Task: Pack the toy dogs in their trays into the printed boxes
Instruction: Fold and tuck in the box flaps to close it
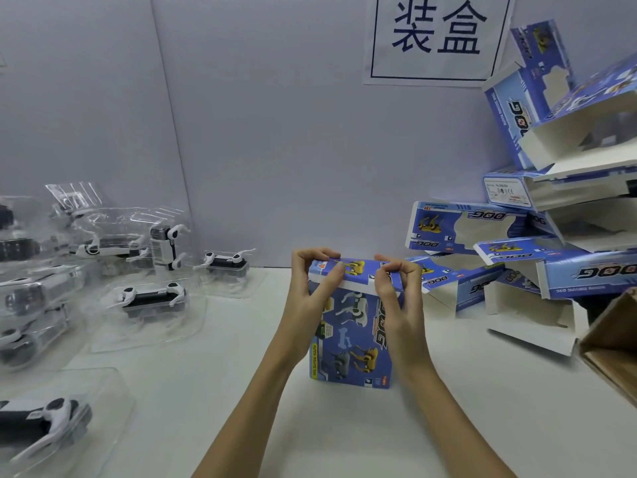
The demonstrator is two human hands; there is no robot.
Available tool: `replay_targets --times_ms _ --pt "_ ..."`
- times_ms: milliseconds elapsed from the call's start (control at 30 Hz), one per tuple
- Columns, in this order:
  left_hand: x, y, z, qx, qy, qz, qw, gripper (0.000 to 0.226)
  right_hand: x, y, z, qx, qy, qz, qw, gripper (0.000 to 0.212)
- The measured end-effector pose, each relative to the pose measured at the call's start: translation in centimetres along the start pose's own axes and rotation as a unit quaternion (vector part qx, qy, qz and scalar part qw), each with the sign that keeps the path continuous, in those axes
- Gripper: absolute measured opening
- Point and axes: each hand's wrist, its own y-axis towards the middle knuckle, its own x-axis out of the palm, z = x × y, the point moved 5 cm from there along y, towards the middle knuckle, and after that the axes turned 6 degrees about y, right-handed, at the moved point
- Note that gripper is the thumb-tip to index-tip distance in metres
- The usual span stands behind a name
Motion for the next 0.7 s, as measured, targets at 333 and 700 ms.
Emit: replay_targets --times_ms 333,700 --pt "0.0 -0.5 0.1 0.041 0.042 -0.005 0.998 0.035 0.1 0.0 -0.7 0.001 -0.035 -0.008 0.999 0.054" --pt "-0.2 -0.7 -0.1 0.015 0.064 -0.036 0.997 0.059 -0.7 0.9 -3.2 -0.065 -0.168 -0.061 0.982 0.029"
